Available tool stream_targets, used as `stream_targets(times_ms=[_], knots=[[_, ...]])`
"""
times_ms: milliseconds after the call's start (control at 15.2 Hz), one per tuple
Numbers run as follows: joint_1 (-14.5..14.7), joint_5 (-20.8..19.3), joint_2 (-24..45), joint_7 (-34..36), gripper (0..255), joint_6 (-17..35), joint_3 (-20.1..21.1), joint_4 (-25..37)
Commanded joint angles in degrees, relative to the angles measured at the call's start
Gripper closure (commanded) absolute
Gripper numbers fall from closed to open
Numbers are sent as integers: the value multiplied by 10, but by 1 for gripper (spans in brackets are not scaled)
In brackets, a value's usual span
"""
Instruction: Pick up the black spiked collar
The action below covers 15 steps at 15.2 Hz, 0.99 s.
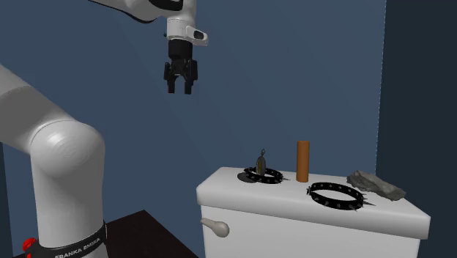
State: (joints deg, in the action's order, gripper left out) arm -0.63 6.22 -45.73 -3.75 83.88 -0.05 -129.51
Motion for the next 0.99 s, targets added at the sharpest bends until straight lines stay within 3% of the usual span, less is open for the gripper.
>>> stream_targets(times_ms=[0,924], knots=[[0,0,0,0,0,0,0,0],[-23,-96,159,-203,0,135,-138,-19]])
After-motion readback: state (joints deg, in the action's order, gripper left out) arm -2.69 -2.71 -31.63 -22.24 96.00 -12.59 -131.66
